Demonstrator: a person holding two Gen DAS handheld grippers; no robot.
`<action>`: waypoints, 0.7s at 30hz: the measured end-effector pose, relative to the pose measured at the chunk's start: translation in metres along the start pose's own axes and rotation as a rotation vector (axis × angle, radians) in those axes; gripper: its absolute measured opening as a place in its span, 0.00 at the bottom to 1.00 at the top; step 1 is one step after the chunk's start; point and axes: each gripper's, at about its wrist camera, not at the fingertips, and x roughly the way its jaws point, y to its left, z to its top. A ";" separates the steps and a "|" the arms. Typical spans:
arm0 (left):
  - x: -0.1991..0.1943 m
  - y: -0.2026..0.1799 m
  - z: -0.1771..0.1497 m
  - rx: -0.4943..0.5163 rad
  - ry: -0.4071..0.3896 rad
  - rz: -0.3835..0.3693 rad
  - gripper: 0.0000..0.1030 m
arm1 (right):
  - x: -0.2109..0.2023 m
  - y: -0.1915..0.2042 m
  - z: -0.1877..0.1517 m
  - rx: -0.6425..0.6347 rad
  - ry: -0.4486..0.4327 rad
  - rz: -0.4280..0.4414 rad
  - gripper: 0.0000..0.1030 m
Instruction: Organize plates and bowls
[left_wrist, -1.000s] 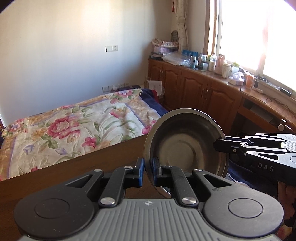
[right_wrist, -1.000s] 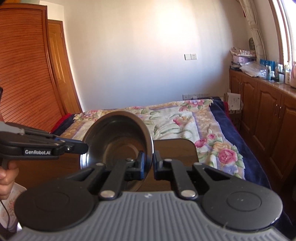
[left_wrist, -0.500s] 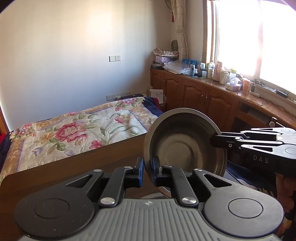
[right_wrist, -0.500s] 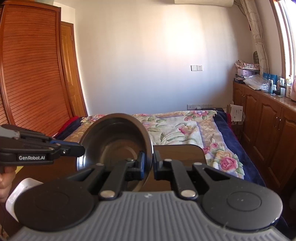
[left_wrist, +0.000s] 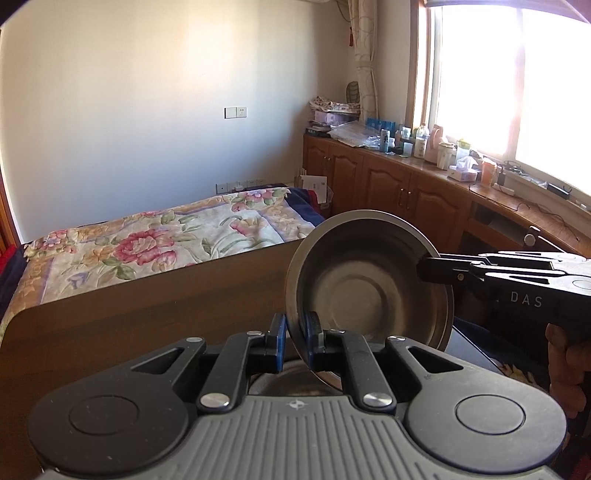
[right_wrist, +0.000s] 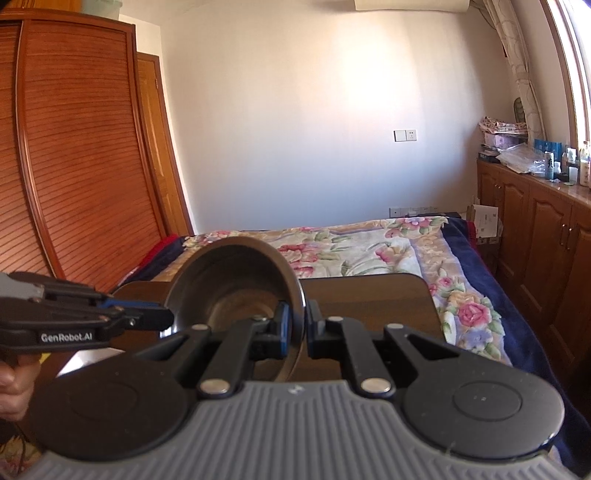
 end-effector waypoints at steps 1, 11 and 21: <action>-0.002 -0.001 -0.002 -0.001 0.000 -0.001 0.12 | -0.002 0.001 -0.002 0.001 -0.001 0.004 0.11; -0.005 0.002 -0.030 -0.034 0.028 -0.019 0.13 | -0.017 0.008 -0.018 0.031 -0.008 0.029 0.11; -0.005 0.006 -0.045 -0.051 0.053 0.007 0.14 | -0.007 0.017 -0.032 0.036 0.018 0.045 0.11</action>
